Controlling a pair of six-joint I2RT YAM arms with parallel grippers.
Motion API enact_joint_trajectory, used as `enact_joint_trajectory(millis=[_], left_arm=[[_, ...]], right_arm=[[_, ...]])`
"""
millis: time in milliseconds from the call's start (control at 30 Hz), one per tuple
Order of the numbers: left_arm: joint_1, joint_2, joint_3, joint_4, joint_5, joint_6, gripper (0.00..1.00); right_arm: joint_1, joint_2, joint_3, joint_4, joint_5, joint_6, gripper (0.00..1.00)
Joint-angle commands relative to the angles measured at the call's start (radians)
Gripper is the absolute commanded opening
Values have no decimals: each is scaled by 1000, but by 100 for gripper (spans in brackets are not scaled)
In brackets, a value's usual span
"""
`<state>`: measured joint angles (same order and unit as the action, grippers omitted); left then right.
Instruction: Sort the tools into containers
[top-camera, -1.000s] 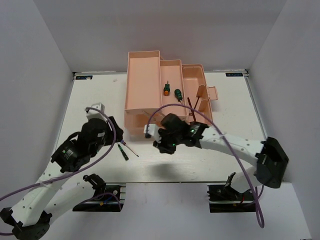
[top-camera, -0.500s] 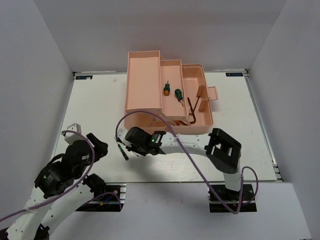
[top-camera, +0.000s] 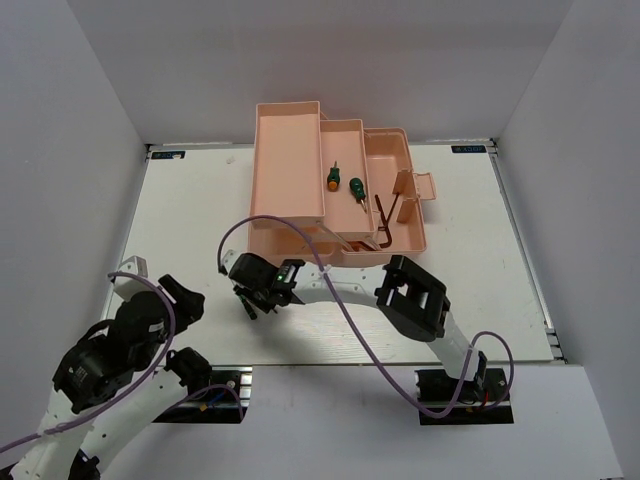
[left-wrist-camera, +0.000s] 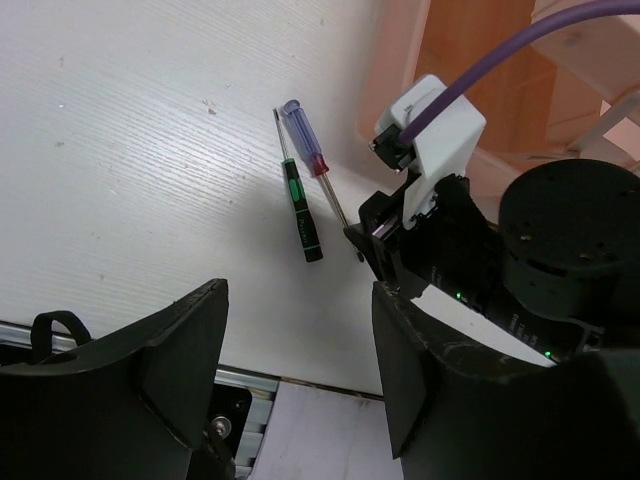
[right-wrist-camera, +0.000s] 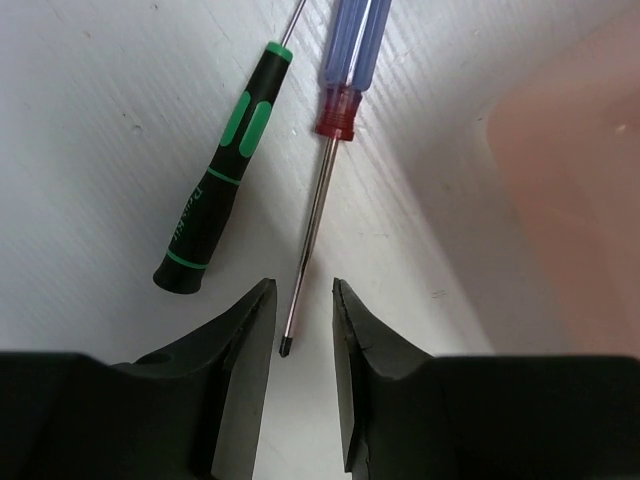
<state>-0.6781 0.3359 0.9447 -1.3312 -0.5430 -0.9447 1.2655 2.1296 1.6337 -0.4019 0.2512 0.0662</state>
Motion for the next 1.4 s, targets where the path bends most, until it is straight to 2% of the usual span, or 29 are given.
enact_joint_trajectory(millis=[0,267,567,733,933,1067,1367], left_arm=[[-1,-14,25,-33,-25,-20,70],[8,-32,3,-23,-6,-20,70],[8,-23,12,-14,3,-20,70],[8,-23,3,-5,3,-20,70],[8,-23,-44,38,34,-20,70],[18,18,-55,62,89,-11,70],[18,87,-155,139,207,-43,68]], right_arm=[[5,35,48,-31,-18,53,36],[-6,87,74,-29,-16,60,37],[-29,112,58,-40,-147,75,37],[-34,112,29,-38,-164,66,19],[-32,89,-31,-34,-101,58,0],[-37,44,-70,-43,-92,38,0],[-37,-226,-212,-31,-70,-93,0]])
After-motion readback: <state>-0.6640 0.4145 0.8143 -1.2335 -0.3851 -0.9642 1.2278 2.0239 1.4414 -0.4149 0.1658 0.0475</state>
